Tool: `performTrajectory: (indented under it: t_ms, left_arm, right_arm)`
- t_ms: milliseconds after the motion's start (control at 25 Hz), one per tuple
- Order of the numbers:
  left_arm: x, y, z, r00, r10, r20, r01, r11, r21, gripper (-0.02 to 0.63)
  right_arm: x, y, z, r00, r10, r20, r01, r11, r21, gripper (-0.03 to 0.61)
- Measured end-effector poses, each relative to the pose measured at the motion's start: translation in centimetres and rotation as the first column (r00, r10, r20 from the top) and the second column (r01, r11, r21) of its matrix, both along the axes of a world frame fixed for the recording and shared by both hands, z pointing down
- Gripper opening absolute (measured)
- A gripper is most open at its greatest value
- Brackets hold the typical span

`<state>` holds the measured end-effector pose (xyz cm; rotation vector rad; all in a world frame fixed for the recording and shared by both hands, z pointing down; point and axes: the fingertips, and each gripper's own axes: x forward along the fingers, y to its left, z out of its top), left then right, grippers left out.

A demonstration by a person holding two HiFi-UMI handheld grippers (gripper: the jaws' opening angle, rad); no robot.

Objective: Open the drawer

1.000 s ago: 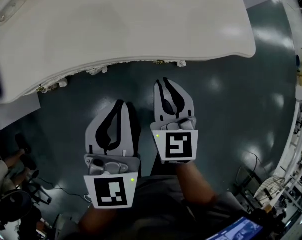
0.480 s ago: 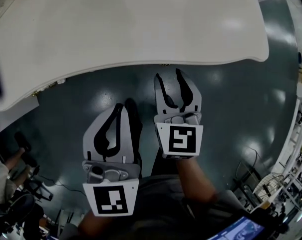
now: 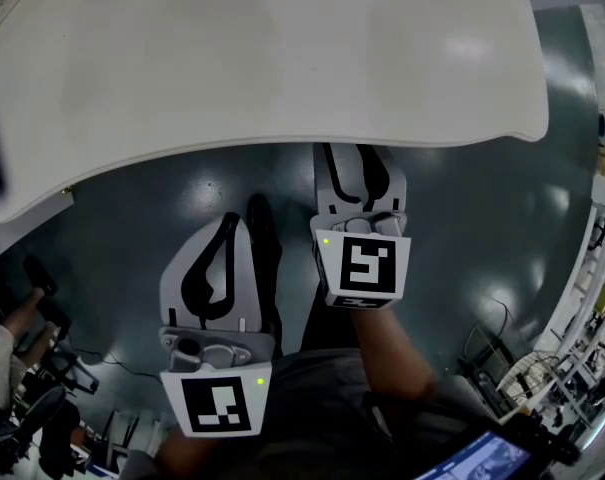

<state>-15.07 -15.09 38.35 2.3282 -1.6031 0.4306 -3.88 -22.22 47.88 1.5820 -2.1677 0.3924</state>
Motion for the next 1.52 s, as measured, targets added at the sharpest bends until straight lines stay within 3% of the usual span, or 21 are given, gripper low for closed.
performTrajectory:
  t_ms: [600,1520]
  left_arm:
    - [-0.4,0.0,0.6,1.0,-0.025,-0.003,0.025,1.0,-0.006,0.015]
    - [-1.3,0.3,-0.7,1.0,-0.028,-0.012,0.028,0.999,0.019,0.015]
  right_arm:
    - [0.6,-0.2,0.8,0.998,0.063,0.018,-0.062,0.998,-0.018,0.126]
    - [0.6,2.4,0.6,0.997,0.068,0.022,-0.067,0.997,-0.036,0.123]
